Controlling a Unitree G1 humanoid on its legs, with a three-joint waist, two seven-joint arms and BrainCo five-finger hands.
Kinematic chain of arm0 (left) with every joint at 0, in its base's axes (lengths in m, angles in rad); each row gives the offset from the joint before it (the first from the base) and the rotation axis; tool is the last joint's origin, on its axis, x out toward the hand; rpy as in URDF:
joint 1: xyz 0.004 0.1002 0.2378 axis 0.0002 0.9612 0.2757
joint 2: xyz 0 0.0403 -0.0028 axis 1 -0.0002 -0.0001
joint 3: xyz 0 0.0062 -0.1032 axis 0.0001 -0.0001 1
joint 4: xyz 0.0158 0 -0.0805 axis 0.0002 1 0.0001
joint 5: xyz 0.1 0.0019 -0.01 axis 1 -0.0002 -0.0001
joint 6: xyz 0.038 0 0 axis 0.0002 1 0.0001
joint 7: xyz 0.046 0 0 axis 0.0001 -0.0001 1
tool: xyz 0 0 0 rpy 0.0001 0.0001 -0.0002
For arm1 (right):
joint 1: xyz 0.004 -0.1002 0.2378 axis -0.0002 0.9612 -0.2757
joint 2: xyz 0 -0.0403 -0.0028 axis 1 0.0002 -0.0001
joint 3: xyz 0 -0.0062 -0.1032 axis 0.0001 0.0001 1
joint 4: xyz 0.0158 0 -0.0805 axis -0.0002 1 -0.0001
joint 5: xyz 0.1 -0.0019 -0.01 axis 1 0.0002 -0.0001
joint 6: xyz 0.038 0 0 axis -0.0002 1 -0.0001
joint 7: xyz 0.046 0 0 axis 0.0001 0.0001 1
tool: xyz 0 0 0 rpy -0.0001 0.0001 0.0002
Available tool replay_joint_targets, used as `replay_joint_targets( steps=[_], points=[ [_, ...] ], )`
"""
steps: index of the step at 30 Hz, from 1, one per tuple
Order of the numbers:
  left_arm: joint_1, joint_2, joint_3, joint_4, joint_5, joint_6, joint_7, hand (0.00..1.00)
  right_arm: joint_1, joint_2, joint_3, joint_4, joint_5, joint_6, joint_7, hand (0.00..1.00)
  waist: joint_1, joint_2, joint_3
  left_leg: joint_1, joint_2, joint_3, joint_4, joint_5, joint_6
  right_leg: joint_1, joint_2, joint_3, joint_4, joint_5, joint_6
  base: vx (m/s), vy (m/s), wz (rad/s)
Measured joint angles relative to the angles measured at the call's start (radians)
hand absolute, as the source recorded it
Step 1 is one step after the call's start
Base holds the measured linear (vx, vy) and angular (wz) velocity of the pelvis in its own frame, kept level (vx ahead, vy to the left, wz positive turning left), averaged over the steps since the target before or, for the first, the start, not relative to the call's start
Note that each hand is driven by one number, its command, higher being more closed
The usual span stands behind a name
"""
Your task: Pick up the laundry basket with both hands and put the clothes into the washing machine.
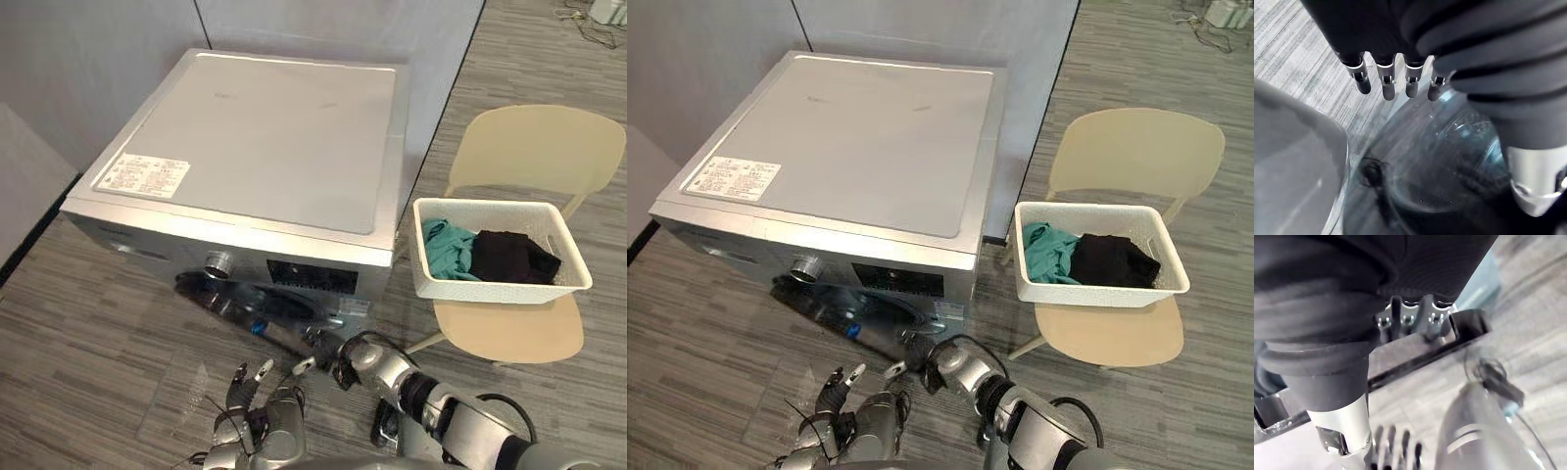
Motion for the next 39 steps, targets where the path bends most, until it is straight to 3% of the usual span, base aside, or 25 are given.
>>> replay_joint_targets(
  steps=[1, 3, 5, 12, 17, 21, 25, 27, 29, 31, 33, 34, 35, 37, 39],
  points=[
    [-0.006, -0.003, -0.003, 0.002, -0.005, 0.003, 0.001, 0.0, 0.012, 0.008, 0.025, 0.0, 0.083, 0.007, 0.015, 0.0, 0.017, 0.011, 0.006, -0.014, 0.002, -0.016, -0.002, 0.005, -0.008, 0.0, 0.0, -0.021, 0.006, -0.009, -0.004, 0.05, -0.134, 0.58],
    [-0.002, -0.002, 0.0, 0.011, -0.009, 0.008, 0.001, 0.0, 0.01, 0.002, 0.018, 0.0, 0.148, 0.005, 0.001, 0.0, 0.026, 0.01, 0.017, -0.015, 0.002, -0.032, -0.016, 0.017, -0.016, 0.0, -0.002, -0.04, 0.012, -0.016, -0.01, 0.04, -0.081, 0.38],
    [-0.005, -0.002, 0.011, 0.015, -0.027, 0.014, 0.018, 0.0, 0.006, -0.012, 0.021, 0.0, 0.307, -0.001, -0.005, 0.0, 0.034, 0.02, 0.029, -0.015, 0.006, -0.049, -0.022, 0.023, -0.025, 0.0, 0.0, -0.052, 0.031, -0.037, -0.016, 0.0, -0.07, 0.09],
    [-0.053, 0.001, 0.026, 0.076, -0.076, 0.023, 0.073, 0.0, 0.05, -0.04, 0.037, -0.042, 0.496, -0.055, -0.007, 0.0, 0.032, 0.031, 0.052, -0.011, 0.022, -0.061, -0.032, 0.025, -0.036, 0.005, 0.022, -0.058, 0.034, -0.049, -0.028, 0.01, -0.027, 0.0],
    [-0.071, 0.013, 0.026, 0.078, -0.084, 0.023, 0.106, 0.0, 0.055, -0.054, 0.044, -0.049, 0.505, -0.058, -0.004, 0.0, 0.033, 0.036, 0.066, 0.023, 0.02, -0.075, -0.054, 0.028, -0.037, 0.042, 0.027, -0.062, 0.032, -0.053, -0.029, 0.05, -0.005, 0.12],
    [-0.02, 0.024, 0.04, -0.087, -0.085, 0.023, 0.133, 0.0, 0.068, -0.057, 0.045, -0.045, 0.494, -0.065, 0.001, 0.0, 0.041, 0.037, 0.066, 0.077, 0.024, -0.113, -0.086, 0.028, -0.036, 0.119, 0.055, -0.072, 0.0, -0.069, -0.024, 0.08, -0.034, 0.23],
    [0.07, -0.002, 0.053, -0.342, -0.085, 0.02, 0.126, 0.0, 0.067, -0.06, 0.046, 0.0, 0.494, -0.088, 0.018, 0.0, 0.092, 0.05, 0.068, 0.109, 0.04, -0.189, -0.086, 0.039, -0.033, 0.223, 0.106, -0.093, -0.065, -0.072, -0.024, 0.09, -0.046, 0.48],
    [0.105, -0.022, 0.055, -0.451, -0.085, 0.02, 0.121, 0.0, 0.058, -0.063, 0.028, 0.031, 0.493, -0.097, 0.016, 0.0, 0.102, 0.051, 0.071, 0.064, -0.001, -0.328, 0.011, 0.082, -0.003, 0.289, 0.116, -0.151, -0.111, -0.082, -0.031, 0.06, -0.059, 1.06],
    [0.131, -0.041, 0.045, -0.512, -0.085, 0.023, 0.114, 0.0, 0.053, -0.075, -0.008, 0.039, 0.493, -0.115, -0.002, 0.0, 0.121, 0.05, 0.074, -0.001, -0.029, -0.36, 0.088, 0.143, 0.025, 0.333, 0.115, -0.216, -0.146, -0.108, -0.036, 0.0, -0.068, 1.13],
    [0.156, -0.046, 0.02, -0.546, -0.084, 0.03, 0.103, 0.0, 0.057, -0.074, -0.033, 0.039, 0.493, -0.123, -0.023, 0.0, 0.122, 0.04, 0.079, -0.043, -0.019, -0.262, 0.06, 0.219, 0.06, 0.371, 0.114, -0.294, -0.216, -0.11, -0.04, -0.02, -0.114, 1.42],
    [0.194, -0.04, 0.019, -0.57, -0.077, 0.036, 0.078, 0.0, 0.044, -0.06, -0.072, 0.039, 0.484, -0.124, -0.038, 0.0, 0.126, 0.028, 0.087, -0.091, 0.052, -0.021, 0.116, 0.204, 0.103, 0.385, 0.128, -0.372, -0.278, -0.097, -0.055, 0.01, -0.149, 1.22],
    [0.208, -0.036, 0.019, -0.565, -0.067, 0.046, 0.066, 0.0, 0.047, -0.057, -0.089, 0.034, 0.485, -0.126, -0.038, 0.0, 0.135, 0.026, 0.092, -0.081, 0.056, 0.012, 0.094, 0.194, 0.106, 0.376, 0.134, -0.382, -0.285, -0.085, -0.055, 0.05, -0.103, 0.74],
    [0.215, -0.033, 0.02, -0.564, -0.062, 0.052, 0.061, 0.0, 0.048, -0.056, -0.093, 0.028, 0.485, -0.129, -0.039, 0.0, 0.144, 0.023, 0.094, -0.074, 0.053, 0.018, 0.054, 0.186, 0.1, 0.37, 0.139, -0.388, -0.286, -0.085, -0.055, 0.06, -0.087, 0.69],
    [0.227, -0.005, 0.041, -0.55, -0.06, 0.061, 0.052, 0.0, 0.058, -0.049, -0.098, 0.008, 0.486, -0.159, -0.053, 0.0, 0.154, -0.01, 0.116, -0.063, 0.038, -0.013, -0.016, 0.161, 0.066, 0.361, 0.135, -0.443, -0.237, -0.098, -0.058, 0.09, -0.103, 0.83],
    [0.211, 0.009, 0.06, -0.526, -0.062, 0.072, 0.041, 0.0, 0.087, -0.054, -0.131, -0.01, 0.487, -0.165, -0.055, 0.0, 0.154, -0.012, 0.116, -0.085, 0.035, -0.077, 0.023, 0.117, 0.033, 0.348, 0.119, -0.446, -0.124, -0.141, -0.034, 0.12, -0.071, 0.92]
  ],
)
